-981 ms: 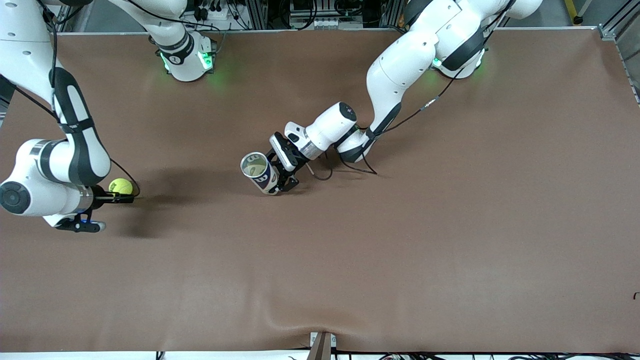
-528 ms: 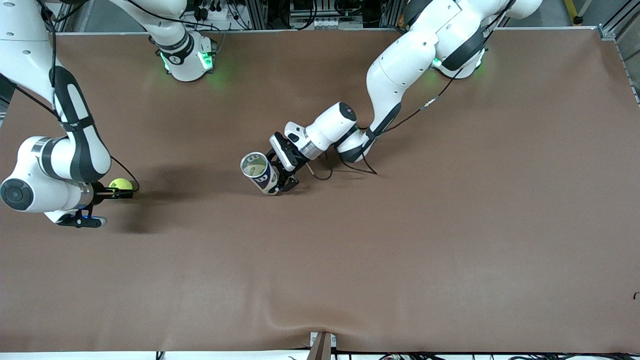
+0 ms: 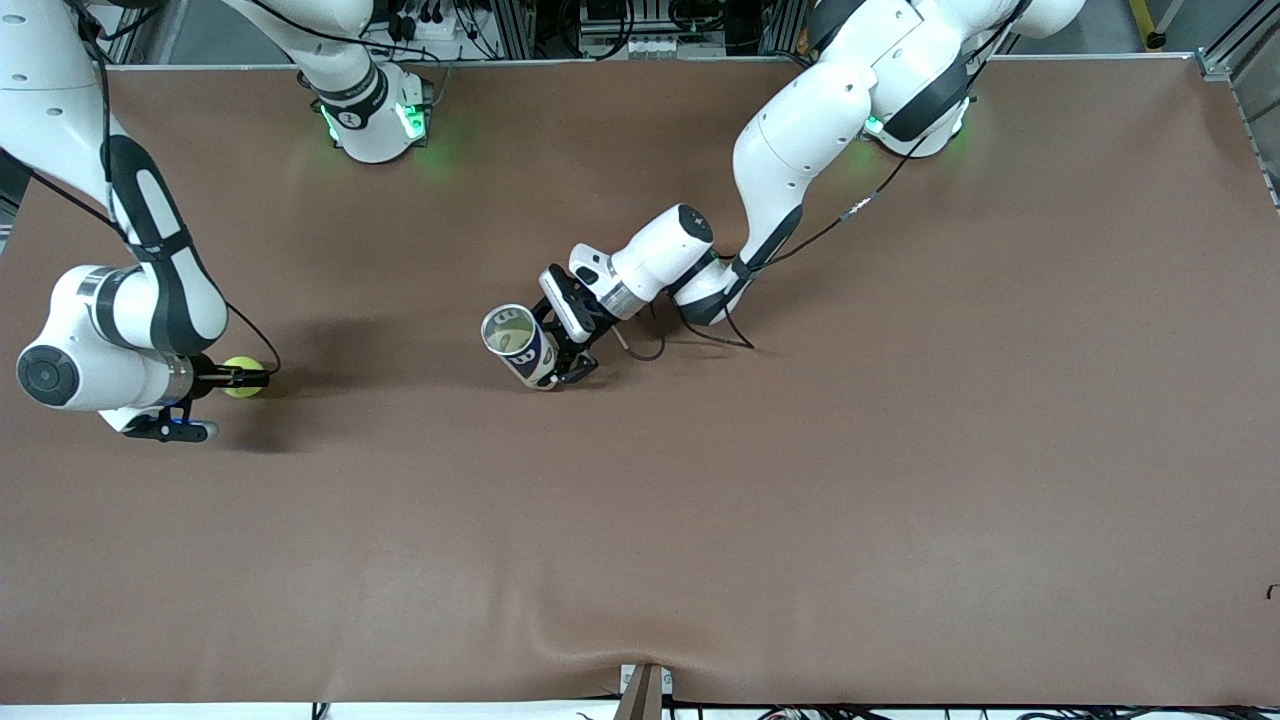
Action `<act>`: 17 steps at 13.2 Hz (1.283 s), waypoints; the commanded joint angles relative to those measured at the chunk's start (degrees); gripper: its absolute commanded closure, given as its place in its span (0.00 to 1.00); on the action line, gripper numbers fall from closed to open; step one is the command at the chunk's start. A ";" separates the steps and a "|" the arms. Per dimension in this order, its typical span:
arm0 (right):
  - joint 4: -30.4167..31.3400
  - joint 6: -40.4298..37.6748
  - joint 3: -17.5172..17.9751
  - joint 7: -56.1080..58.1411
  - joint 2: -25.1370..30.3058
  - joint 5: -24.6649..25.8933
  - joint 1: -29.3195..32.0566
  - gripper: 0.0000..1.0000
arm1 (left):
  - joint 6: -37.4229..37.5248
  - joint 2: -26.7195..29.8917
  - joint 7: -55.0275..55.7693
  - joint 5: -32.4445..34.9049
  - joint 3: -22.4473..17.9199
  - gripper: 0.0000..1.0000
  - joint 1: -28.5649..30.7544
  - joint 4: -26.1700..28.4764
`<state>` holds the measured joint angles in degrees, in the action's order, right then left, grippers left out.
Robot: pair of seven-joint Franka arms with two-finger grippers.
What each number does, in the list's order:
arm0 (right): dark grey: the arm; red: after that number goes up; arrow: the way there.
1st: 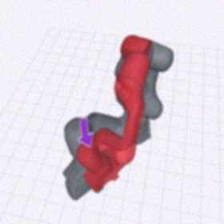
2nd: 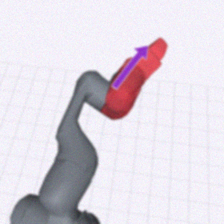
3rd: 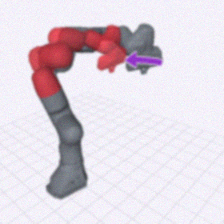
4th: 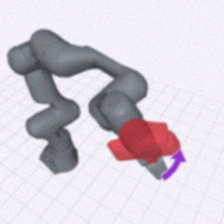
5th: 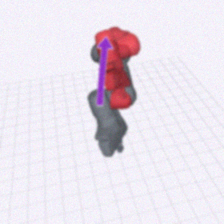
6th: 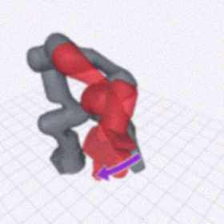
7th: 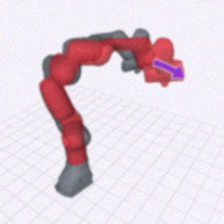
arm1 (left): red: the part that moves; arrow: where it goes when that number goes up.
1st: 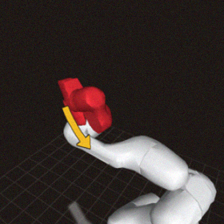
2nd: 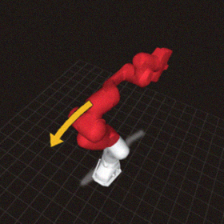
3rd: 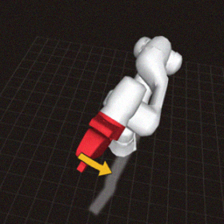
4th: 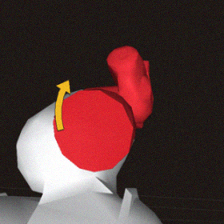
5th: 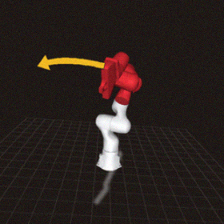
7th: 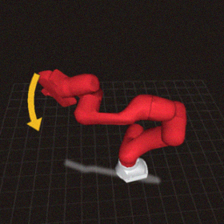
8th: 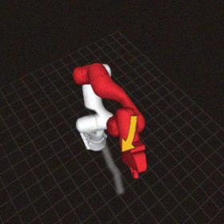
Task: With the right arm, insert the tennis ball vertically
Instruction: 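Grasp the second tennis ball with the right gripper and lift it, then carry the second ball over the can and release it inside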
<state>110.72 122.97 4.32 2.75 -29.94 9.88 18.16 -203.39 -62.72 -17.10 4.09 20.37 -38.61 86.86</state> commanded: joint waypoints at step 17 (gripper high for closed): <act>-32.92 -34.63 4.47 -33.45 2.43 -18.49 -22.26 1.00 | -0.52 -0.04 -0.04 0.57 -0.06 0.20 0.38 -0.38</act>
<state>82.02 91.18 9.16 -21.06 -27.13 -6.50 0.68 -203.39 -62.72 -17.10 4.09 20.22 -38.37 86.86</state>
